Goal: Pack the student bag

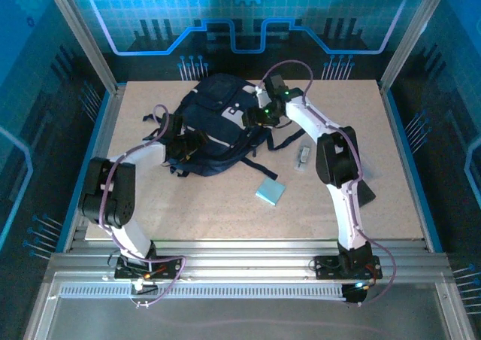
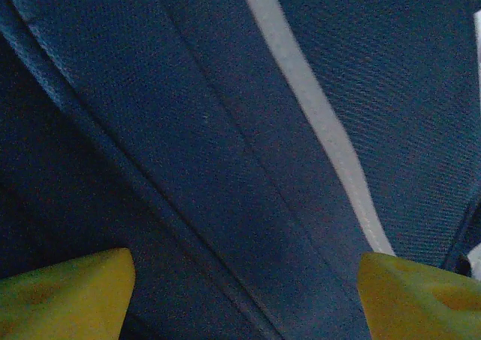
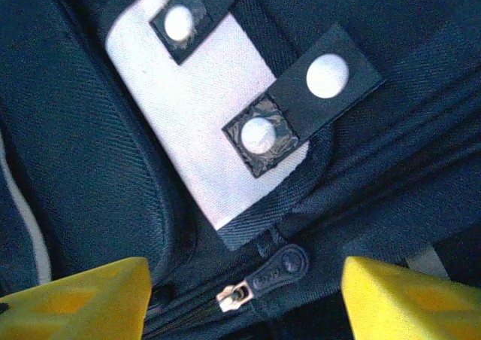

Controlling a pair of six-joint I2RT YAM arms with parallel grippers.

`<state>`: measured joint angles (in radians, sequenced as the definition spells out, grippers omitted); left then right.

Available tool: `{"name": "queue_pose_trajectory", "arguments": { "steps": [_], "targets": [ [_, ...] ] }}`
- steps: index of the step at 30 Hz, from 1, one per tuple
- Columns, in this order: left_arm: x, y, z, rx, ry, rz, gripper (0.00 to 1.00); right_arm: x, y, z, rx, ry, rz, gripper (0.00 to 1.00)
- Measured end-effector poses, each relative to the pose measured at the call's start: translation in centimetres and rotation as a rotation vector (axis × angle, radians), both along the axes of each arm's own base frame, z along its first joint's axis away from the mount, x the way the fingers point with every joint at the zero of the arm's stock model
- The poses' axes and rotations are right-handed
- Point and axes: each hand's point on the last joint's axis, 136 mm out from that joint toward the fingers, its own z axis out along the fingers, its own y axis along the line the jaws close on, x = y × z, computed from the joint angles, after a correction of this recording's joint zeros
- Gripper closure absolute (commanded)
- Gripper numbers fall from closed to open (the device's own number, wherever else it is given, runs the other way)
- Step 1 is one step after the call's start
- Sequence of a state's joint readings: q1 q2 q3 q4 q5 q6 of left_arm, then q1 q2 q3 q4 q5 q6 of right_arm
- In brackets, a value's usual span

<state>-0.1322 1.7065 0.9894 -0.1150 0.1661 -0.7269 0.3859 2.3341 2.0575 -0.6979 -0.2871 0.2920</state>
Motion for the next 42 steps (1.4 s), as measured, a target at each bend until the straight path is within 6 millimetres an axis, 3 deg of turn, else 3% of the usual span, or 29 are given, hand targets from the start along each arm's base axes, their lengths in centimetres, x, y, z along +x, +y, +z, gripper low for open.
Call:
{"name": "queue_pose_trajectory", "arguments": {
  "steps": [4,10,18,24,27,32,34,37,42],
  "targets": [
    [0.3,-0.2,-0.5,-0.024,0.002,-0.004,0.22,-0.1,0.6,-2.0,0.021,0.039,0.014,0.26],
    [0.5,-0.2,-0.7,-0.040,0.001,-0.008,0.22,0.2,1.1,-3.2,0.042,0.048,0.026,0.27],
    [0.8,0.0,-0.9,-0.052,0.007,-0.011,0.22,-1.0,2.4,-3.0,0.145,0.027,0.081,0.28],
    [2.0,0.9,-0.9,-0.033,0.015,-0.011,0.22,-2.8,3.0,-0.3,0.234,-0.011,0.108,0.28],
    [2.6,1.2,-0.8,-0.022,0.016,-0.022,0.22,-5.2,4.5,1.2,0.306,0.005,0.162,0.28],
    [3.1,1.5,-0.8,-0.007,0.037,-0.038,0.22,-12.2,10.1,4.0,0.410,0.037,0.349,0.28],
    [3.3,1.8,-0.6,-0.002,0.042,-0.046,0.22,-13.9,10.9,4.4,0.415,0.045,0.382,0.29],
    [3.5,2.2,-0.5,0.008,0.045,-0.052,0.22,-14.5,10.5,4.6,0.400,0.041,0.378,0.29],
    [3.2,2.2,-0.1,0.029,0.053,-0.078,0.24,-11.8,6.9,4.3,0.296,-0.006,0.233,0.32]
  ]
}}
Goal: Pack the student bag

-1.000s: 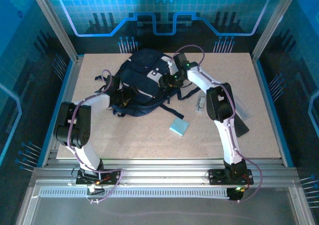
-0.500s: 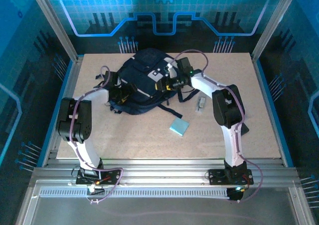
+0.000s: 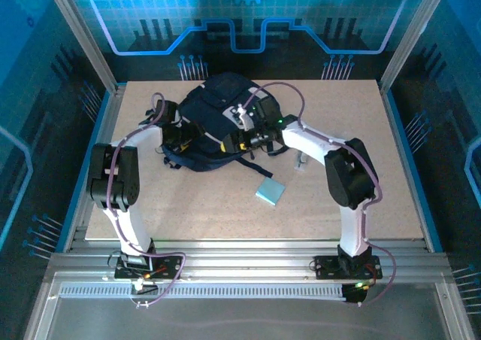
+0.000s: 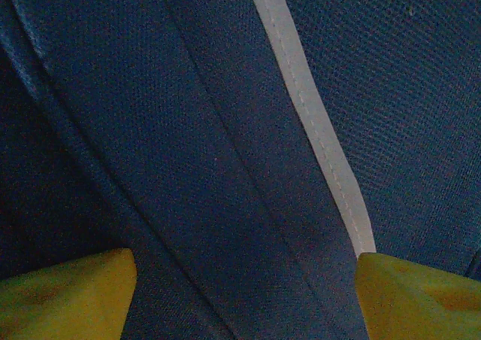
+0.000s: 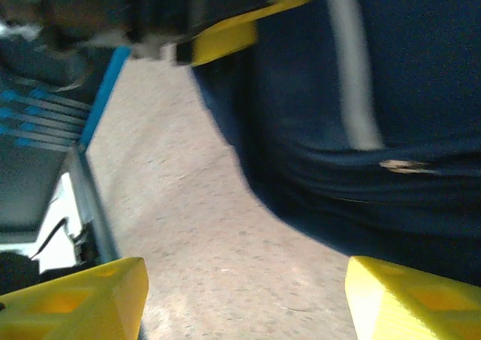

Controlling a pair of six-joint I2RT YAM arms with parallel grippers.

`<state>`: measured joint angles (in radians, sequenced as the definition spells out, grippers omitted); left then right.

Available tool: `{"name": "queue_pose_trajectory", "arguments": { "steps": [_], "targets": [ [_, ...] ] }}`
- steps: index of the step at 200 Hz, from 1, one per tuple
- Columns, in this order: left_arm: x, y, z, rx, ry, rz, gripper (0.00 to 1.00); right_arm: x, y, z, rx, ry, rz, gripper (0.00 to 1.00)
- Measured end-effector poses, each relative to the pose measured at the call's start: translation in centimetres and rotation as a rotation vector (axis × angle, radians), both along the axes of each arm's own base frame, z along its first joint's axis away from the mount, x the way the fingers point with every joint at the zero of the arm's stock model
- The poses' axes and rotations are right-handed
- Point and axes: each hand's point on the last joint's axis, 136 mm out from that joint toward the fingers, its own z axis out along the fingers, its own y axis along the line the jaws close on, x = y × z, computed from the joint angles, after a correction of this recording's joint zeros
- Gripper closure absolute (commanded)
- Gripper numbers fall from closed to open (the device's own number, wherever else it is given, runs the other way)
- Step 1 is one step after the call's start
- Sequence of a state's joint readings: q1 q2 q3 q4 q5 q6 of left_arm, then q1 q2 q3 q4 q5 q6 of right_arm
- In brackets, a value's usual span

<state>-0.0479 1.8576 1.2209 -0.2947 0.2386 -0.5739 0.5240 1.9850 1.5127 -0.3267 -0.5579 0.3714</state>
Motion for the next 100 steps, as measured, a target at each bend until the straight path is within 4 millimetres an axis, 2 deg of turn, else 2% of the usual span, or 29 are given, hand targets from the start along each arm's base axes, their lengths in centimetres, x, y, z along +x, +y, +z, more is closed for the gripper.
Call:
{"name": "queue_pose_trajectory", "arguments": {
  "steps": [16,36,66,87,100],
  "targets": [
    [-0.7,-0.2,0.6,0.029,0.003,-0.019,0.25,1.9,-2.7,0.1,-0.070,-0.028,-0.111,0.33],
    [-1.8,-1.4,2.8,0.061,-0.021,-0.060,0.25,4.2,-6.2,0.2,-0.164,-0.056,-0.259,0.33],
    [-3.3,-5.0,6.3,0.079,-0.083,-0.155,0.25,7.7,-11.7,0.0,-0.264,-0.046,-0.471,0.31],
    [-3.6,-7.4,7.4,0.081,-0.106,-0.209,0.27,10.4,-14.8,-0.5,-0.268,-0.024,-0.587,0.30],
    [-3.9,-8.7,7.6,0.082,-0.104,-0.237,0.29,12.1,-16.5,-1.6,-0.266,0.006,-0.649,0.30]
  ]
}}
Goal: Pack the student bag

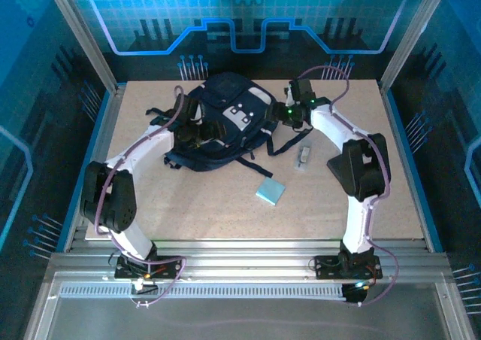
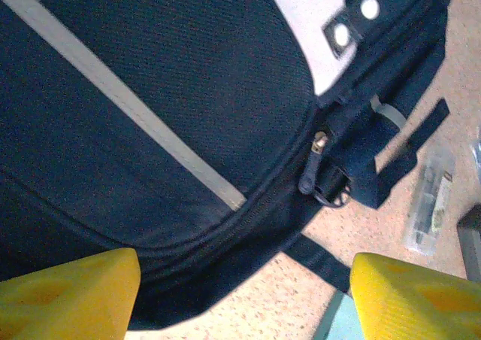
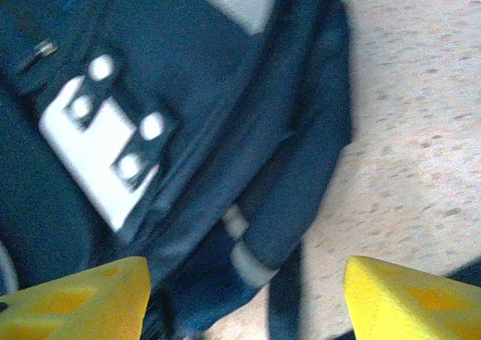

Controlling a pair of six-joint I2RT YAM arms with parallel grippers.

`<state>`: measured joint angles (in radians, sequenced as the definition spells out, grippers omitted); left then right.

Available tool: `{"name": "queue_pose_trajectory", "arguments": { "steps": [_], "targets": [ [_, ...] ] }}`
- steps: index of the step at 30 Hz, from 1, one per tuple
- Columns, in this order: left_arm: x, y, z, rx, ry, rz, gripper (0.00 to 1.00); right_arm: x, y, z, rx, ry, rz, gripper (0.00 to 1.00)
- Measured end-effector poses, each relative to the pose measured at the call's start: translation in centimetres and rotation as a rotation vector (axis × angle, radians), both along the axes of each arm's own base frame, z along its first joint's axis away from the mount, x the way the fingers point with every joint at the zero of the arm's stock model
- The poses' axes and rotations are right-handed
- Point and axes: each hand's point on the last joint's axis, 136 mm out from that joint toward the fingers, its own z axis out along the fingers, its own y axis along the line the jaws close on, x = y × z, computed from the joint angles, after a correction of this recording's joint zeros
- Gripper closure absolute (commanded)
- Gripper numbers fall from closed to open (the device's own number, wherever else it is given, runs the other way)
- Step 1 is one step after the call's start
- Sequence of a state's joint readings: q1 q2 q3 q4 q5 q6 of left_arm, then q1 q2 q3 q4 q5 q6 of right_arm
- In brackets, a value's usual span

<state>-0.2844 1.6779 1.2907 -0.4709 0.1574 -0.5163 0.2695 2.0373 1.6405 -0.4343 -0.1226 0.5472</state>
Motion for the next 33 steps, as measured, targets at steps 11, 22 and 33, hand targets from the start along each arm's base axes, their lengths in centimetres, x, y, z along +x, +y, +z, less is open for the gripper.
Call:
{"name": "queue_pose_trajectory", "arguments": {
  "steps": [11,22,33],
  "targets": [
    [2.2,-8.1,-3.3,0.042,0.059,-0.140,0.38,2.7,1.2,-7.1,0.141,0.134,-0.072,0.94],
    [4.2,-7.7,-7.1,0.198,0.124,-0.152,0.57,-1.0,2.7,-7.3,0.240,0.109,-0.086,1.00],
    [3.2,-7.2,-9.2,0.303,0.157,-0.215,0.57,-1.9,3.4,-7.2,0.248,0.114,-0.083,1.00]
  ]
}}
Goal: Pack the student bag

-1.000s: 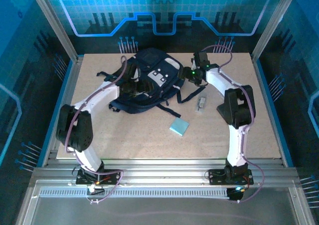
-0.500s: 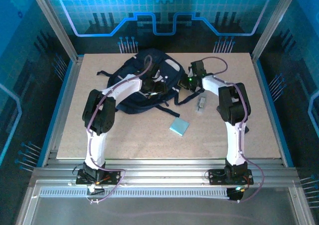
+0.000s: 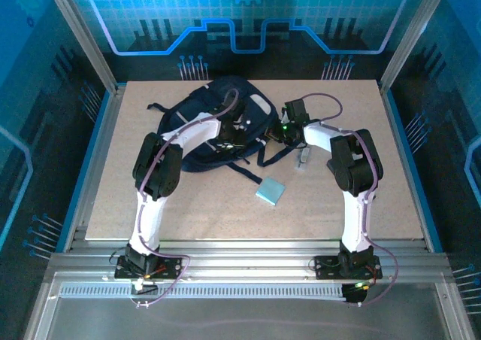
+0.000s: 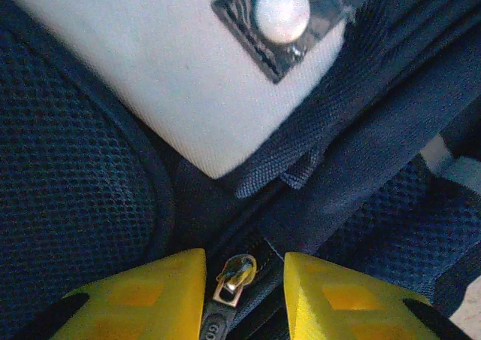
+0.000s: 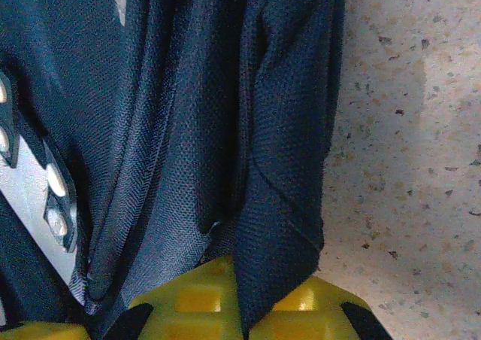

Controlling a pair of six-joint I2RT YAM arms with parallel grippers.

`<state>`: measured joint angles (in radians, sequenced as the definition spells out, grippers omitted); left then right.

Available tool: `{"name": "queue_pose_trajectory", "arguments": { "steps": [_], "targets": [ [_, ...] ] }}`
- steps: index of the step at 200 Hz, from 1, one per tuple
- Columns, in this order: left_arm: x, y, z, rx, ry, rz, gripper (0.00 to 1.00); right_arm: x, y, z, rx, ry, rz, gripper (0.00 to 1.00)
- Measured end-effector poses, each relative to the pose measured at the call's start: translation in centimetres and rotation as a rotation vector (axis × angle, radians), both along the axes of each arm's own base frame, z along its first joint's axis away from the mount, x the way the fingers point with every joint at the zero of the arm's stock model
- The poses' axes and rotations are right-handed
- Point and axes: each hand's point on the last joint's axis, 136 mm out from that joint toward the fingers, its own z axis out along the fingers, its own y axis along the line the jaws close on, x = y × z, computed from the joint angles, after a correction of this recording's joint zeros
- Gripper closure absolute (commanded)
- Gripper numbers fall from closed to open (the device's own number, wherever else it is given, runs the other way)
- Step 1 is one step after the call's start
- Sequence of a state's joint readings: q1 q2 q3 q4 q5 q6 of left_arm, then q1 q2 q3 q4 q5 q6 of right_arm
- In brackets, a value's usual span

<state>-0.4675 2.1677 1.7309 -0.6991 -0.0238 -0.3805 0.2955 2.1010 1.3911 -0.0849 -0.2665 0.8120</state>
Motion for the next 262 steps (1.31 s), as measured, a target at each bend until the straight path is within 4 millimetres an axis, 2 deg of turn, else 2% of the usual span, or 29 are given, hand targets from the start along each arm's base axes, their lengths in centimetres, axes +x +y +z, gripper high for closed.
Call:
{"name": "queue_pose_trajectory", "arguments": {
  "steps": [23,65,95,114,142,156,167,187,219,227,262],
  "targets": [
    [-0.4,-0.1,-0.1,0.019,-0.003,-0.025,0.54,-0.1,0.1,-0.1,-0.002,0.003,0.003,1.00],
    [-1.4,1.0,-0.2,0.072,0.007,-0.044,0.61,-0.3,0.3,-0.1,-0.003,0.007,0.008,1.00],
    [-1.8,1.5,-0.5,0.092,0.017,-0.055,0.76,-0.3,0.3,-0.2,-0.006,0.008,0.010,1.00],
    [-1.9,1.9,-1.0,0.099,0.015,-0.057,0.79,-0.4,0.4,-0.2,-0.008,0.007,0.013,1.00],
    [-1.7,2.0,-1.0,0.082,0.013,-0.059,0.64,-0.4,0.4,-0.2,-0.010,0.005,0.015,1.00],
    [-1.7,1.9,-1.0,0.071,0.013,-0.069,0.53,-0.4,0.5,-0.2,-0.009,0.006,0.016,1.00],
    [-1.6,1.7,-1.0,0.066,0.013,-0.076,0.52,-0.5,0.6,-0.1,-0.009,0.005,0.017,1.00],
    [-1.6,1.8,-1.2,0.072,0.016,-0.080,0.70,-0.5,0.7,-0.1,-0.010,0.005,0.021,1.00],
    [-1.3,2.8,-1.9,0.088,0.034,-0.067,0.90,-0.5,0.7,-0.1,-0.011,0.004,0.020,1.00],
    [-1.3,2.8,-1.9,0.090,0.033,-0.070,1.00,-0.6,0.7,-0.1,-0.010,0.003,0.020,1.00],
    [-1.2,2.9,-1.7,0.088,0.024,-0.078,1.00,-0.6,0.7,0.0,-0.009,0.001,0.020,1.00]
  ]
}}
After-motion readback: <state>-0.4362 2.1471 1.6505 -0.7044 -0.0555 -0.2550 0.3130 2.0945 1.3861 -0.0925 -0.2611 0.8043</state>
